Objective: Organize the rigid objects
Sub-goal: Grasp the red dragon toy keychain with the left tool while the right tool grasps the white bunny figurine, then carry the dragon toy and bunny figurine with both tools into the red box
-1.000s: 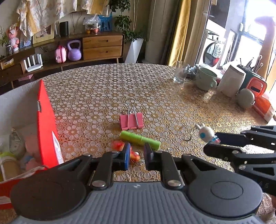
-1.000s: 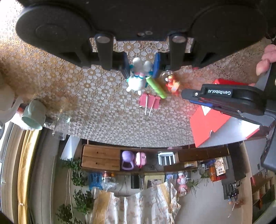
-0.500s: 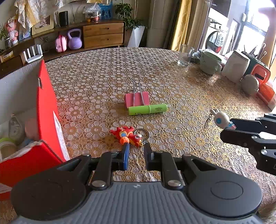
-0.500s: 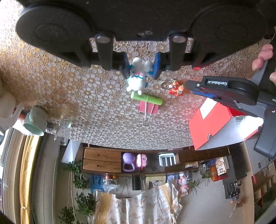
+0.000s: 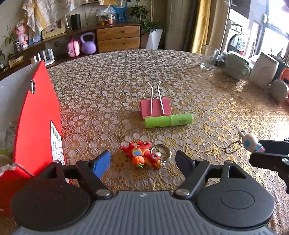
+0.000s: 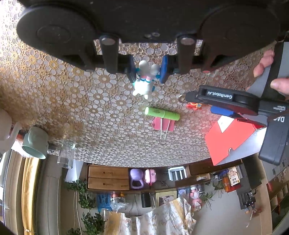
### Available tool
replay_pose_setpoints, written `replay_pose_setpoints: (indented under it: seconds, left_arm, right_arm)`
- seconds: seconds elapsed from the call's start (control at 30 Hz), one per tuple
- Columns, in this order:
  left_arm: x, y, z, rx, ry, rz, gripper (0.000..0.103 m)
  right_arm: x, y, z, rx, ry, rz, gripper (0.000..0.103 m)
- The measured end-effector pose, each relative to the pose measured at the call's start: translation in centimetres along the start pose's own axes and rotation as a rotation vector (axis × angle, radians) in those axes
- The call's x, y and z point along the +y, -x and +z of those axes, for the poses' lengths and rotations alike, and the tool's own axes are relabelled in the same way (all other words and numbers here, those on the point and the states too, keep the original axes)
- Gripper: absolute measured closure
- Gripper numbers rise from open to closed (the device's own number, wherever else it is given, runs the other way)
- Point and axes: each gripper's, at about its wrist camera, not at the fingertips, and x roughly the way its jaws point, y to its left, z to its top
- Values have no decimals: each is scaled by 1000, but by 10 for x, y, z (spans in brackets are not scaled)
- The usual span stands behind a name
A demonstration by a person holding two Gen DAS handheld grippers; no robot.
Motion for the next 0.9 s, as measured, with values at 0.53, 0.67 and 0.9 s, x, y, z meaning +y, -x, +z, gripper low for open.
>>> replay_pose_setpoints:
  seconds: [0.53, 0.67, 0.9]
  left_arm:
    - [2, -6, -3, 0, -22, -10, 60]
    - [5, -2, -2, -3, -10, -17, 61]
    - [7, 20, 2, -25, 9, -39, 61]
  right_arm:
    - [3, -7, -3, 14, 8, -1, 76]
    - [5, -5, -2, 10, 13, -3, 76]
    - [11, 5, 6, -19, 25, -10, 76]
